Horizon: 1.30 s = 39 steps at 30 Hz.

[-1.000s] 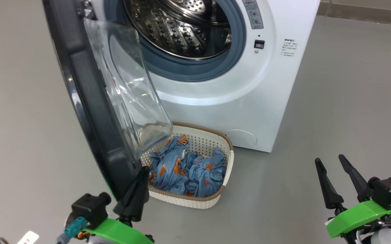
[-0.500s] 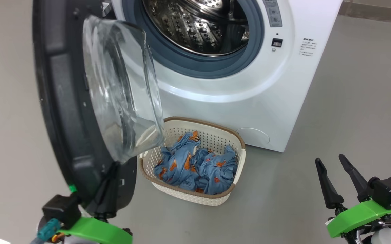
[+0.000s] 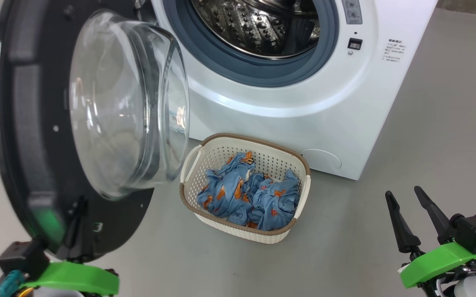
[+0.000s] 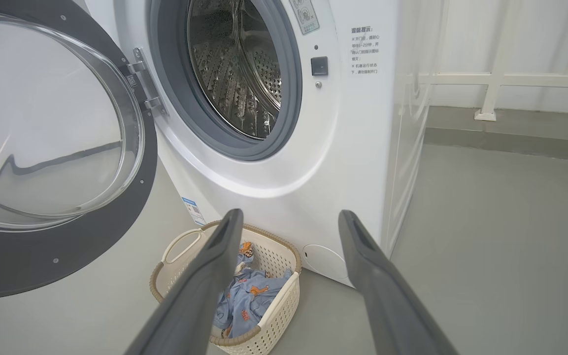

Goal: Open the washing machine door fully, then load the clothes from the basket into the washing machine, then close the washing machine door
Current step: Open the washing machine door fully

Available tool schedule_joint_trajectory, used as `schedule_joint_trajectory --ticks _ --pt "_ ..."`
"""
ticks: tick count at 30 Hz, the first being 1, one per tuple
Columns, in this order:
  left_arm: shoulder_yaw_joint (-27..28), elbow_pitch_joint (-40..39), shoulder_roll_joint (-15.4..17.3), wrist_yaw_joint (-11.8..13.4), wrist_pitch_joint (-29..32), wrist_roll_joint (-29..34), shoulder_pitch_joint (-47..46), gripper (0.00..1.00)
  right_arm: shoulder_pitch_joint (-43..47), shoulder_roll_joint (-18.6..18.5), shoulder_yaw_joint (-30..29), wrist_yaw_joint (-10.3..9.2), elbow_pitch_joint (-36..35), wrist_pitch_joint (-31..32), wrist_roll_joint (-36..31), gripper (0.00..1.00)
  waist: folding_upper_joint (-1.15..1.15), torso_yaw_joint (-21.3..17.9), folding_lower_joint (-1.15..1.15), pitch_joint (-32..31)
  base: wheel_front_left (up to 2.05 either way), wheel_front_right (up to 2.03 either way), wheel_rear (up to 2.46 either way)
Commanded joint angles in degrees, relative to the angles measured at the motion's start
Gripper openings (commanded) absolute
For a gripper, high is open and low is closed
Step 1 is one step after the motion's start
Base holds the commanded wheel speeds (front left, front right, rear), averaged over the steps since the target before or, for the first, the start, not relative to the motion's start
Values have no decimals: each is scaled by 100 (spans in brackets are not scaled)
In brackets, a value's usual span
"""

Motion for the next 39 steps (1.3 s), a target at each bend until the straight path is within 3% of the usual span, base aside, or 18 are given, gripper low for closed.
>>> schedule_joint_trajectory --ticks 1,17,29,39 --pt "339 -42 238 97 -90 -22 -147 0 -198 -121 111 31 -144 -70 -65 100 0 33 0 32 0 0 0" --pt "992 1040 766 82 -578 -111 -850 0 -450 -264 220 31 -137 -70 -85 100 0 117 0 403 0 0 0" --pt "1622 2193 1105 -100 -726 -23 -1667 0 -711 -378 317 31 -114 -70 -136 100 0 89 0 836 0 0 0" --pt "2307 2811 1207 -356 -729 354 -2203 0 -909 -494 389 31 -99 -70 -180 100 0 107 0 1183 0 0 0"
